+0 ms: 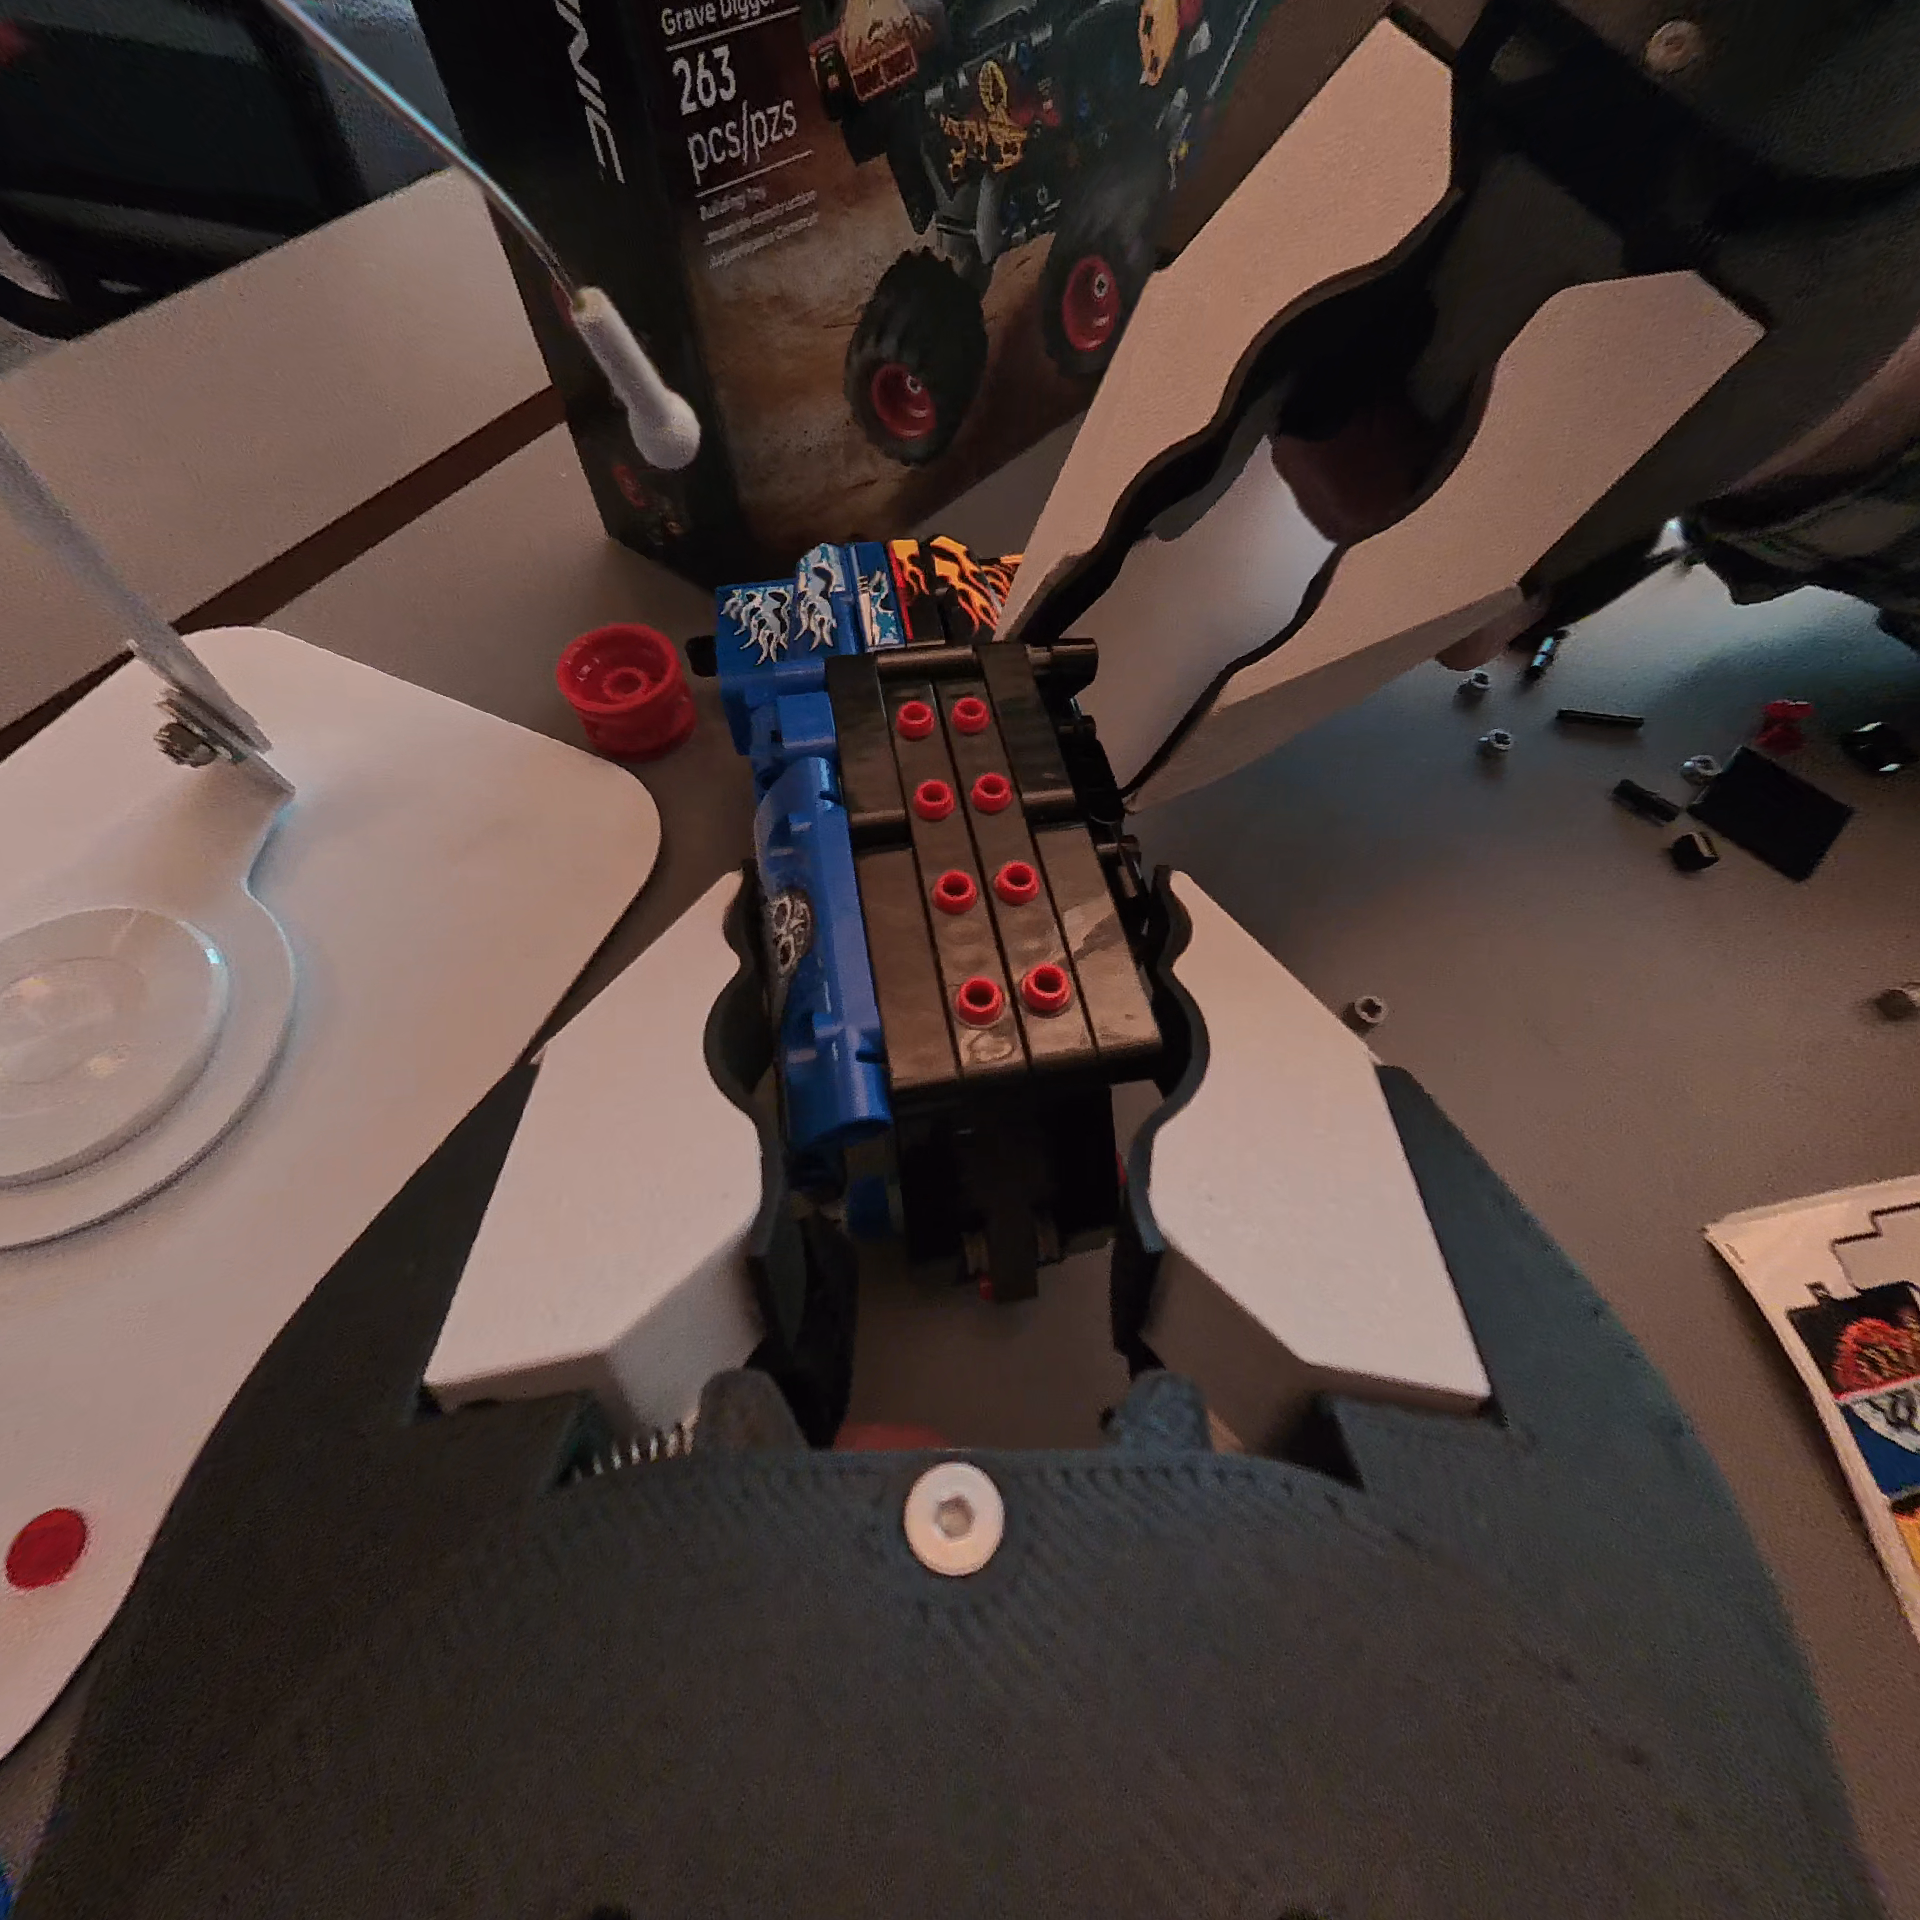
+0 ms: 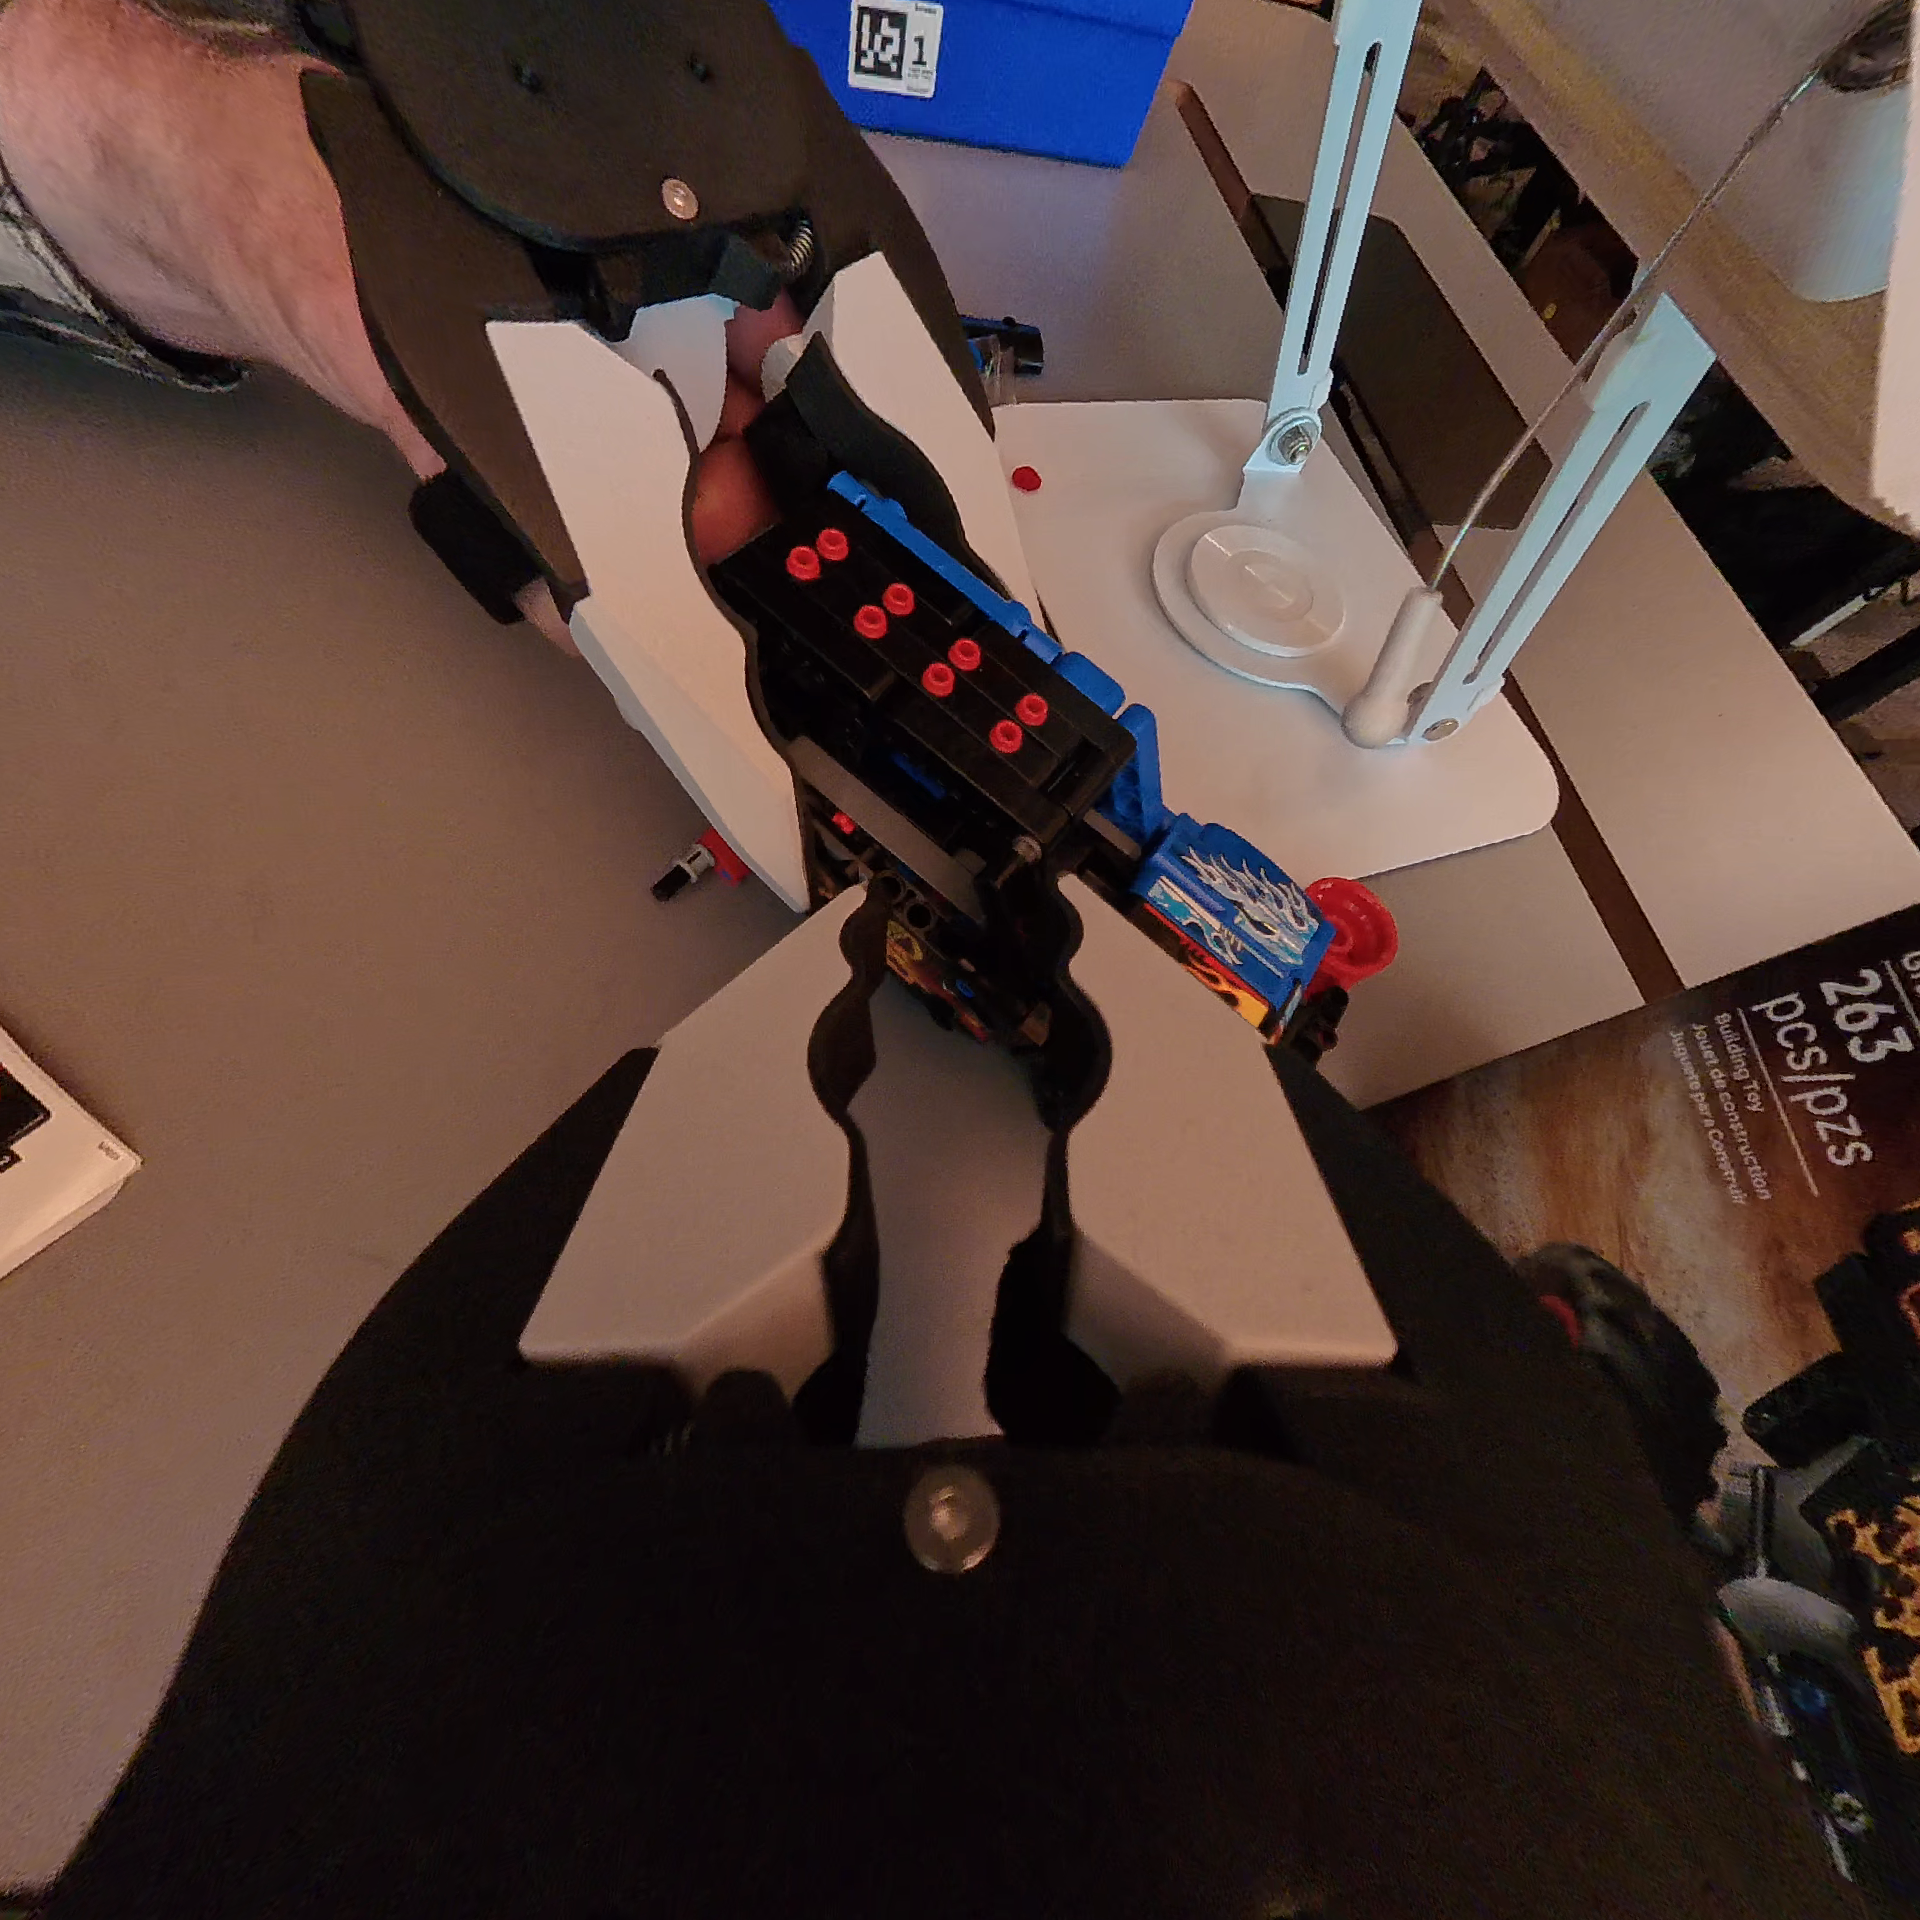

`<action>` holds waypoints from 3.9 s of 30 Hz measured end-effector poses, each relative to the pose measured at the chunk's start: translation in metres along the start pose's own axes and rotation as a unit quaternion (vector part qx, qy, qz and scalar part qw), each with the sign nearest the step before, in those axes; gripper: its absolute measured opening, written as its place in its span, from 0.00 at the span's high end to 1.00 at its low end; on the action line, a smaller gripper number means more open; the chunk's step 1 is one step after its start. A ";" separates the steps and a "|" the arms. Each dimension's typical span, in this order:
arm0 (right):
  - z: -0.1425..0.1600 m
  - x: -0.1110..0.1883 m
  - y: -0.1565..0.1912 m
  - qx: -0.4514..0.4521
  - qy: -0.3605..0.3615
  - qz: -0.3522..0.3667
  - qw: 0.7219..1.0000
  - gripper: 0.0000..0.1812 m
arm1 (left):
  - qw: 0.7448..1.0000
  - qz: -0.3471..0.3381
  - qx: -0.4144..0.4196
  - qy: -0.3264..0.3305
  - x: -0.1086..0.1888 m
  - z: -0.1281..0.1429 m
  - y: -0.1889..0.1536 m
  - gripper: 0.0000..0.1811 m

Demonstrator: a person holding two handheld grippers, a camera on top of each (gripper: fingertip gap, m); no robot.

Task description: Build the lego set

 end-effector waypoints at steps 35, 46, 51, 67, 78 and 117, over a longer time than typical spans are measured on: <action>0.002 -0.007 0.010 0.074 -0.007 0.041 0.996 0.99 | 0.999 -0.020 -0.024 0.009 0.004 0.013 0.007 0.65; -0.001 -0.006 0.017 0.090 0.009 0.058 0.994 0.91 | 0.999 -0.011 -0.032 -0.005 0.006 0.013 0.008 0.66; 0.000 -0.007 0.017 0.074 0.032 0.079 0.994 0.84 | 1.000 -0.011 -0.020 -0.008 0.005 0.013 0.006 0.66; 0.005 -0.011 0.017 0.035 0.051 0.117 0.991 0.75 | 0.998 -0.053 0.019 -0.005 0.000 0.010 -0.002 0.66; 0.005 -0.006 0.016 0.010 0.028 0.094 0.995 0.81 | 0.999 -0.026 0.021 0.010 0.001 0.010 -0.007 0.63; 0.009 -0.005 0.018 0.084 0.012 0.137 0.987 0.84 | 0.999 -0.009 0.038 0.009 -0.003 0.017 -0.008 0.64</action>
Point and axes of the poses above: each gripper's, where its closed fingertips meet, x back along the fingers, z out of its underside, y = z × x across the jaws, the point moved 2 cm from there along x, back along the fingers, and after that the axes turned 9 degrees about y, right-handed, at the moved point
